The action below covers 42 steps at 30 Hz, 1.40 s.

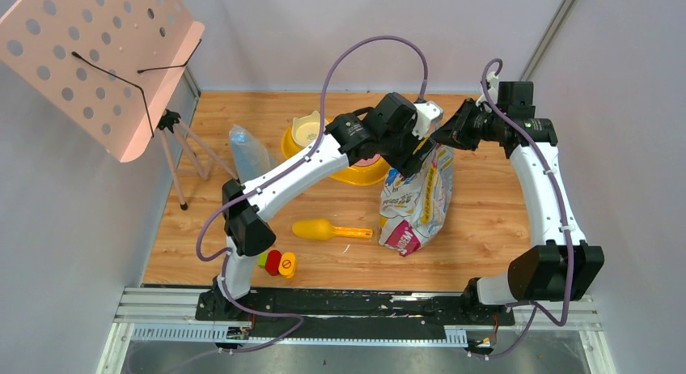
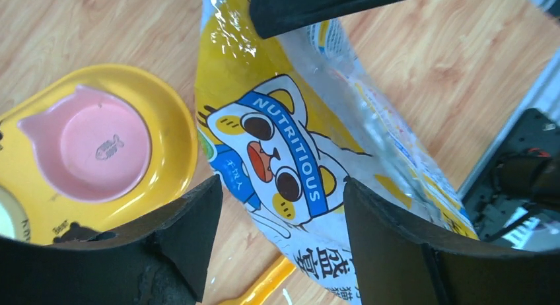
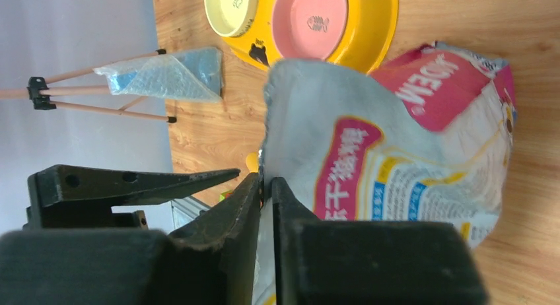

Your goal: Serve the pet food

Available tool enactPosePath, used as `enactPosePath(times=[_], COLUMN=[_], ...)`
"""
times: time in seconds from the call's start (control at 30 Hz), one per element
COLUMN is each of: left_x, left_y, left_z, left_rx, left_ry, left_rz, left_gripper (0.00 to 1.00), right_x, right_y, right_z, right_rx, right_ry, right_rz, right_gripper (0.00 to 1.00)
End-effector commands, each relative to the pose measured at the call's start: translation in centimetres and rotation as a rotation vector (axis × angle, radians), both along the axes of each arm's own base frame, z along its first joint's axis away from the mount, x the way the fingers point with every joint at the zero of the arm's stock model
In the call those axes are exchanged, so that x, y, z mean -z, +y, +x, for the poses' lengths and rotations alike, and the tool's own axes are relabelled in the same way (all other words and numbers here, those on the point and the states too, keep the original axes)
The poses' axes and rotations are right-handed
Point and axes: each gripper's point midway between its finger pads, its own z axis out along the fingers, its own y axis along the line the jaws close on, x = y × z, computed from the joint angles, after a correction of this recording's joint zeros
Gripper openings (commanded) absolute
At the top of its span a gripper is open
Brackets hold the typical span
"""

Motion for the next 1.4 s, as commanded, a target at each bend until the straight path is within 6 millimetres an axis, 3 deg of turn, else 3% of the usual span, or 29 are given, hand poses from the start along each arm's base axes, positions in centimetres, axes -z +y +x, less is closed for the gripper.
enactPosePath(times=[0.0, 0.13, 0.23, 0.4, 0.63, 0.87, 1.07, 1.37], left_x=[-9.2, -12.3, -13.5, -12.2, -10.4, -8.2, -7.6, -5.7], left_y=[0.2, -0.5, -1.9, -4.0, -6.5, -6.6, -6.3, -6.1], left_z=[1.1, 1.5, 1.0, 1.3, -0.5, -0.8, -1.0, -1.1], left_rx=[-0.004, 0.032, 0.091, 0.089, 0.198, 0.201, 0.214, 0.227], left_ry=[-0.078, -0.039, -0.011, 0.064, 0.144, 0.167, 0.168, 0.180], left_rz=[-0.292, -0.457, -0.532, -0.555, -0.572, -0.524, -0.503, -0.454], left_gripper=[0.77, 0.81, 0.82, 0.81, 0.75, 0.61, 0.45, 0.33], right_x=[-5.5, -7.6, -9.0, -6.7, -3.2, -2.4, -1.2, 0.8], right_y=[0.6, -0.8, -2.3, -3.3, -2.8, -1.9, -1.0, -1.3], right_z=[1.4, 0.4, -0.7, -2.9, -5.0, -5.0, -5.1, -5.5], right_rx=[-0.039, -0.060, -0.056, -0.029, -0.061, -0.101, -0.130, -0.119], right_ry=[-0.242, -0.283, -0.308, -0.197, -0.090, -0.073, -0.045, 0.009], right_rz=[0.018, 0.012, -0.039, -0.112, -0.108, -0.105, -0.115, -0.152], right_gripper=[0.26, 0.52, 0.56, 0.54, 0.42, 0.40, 0.35, 0.29])
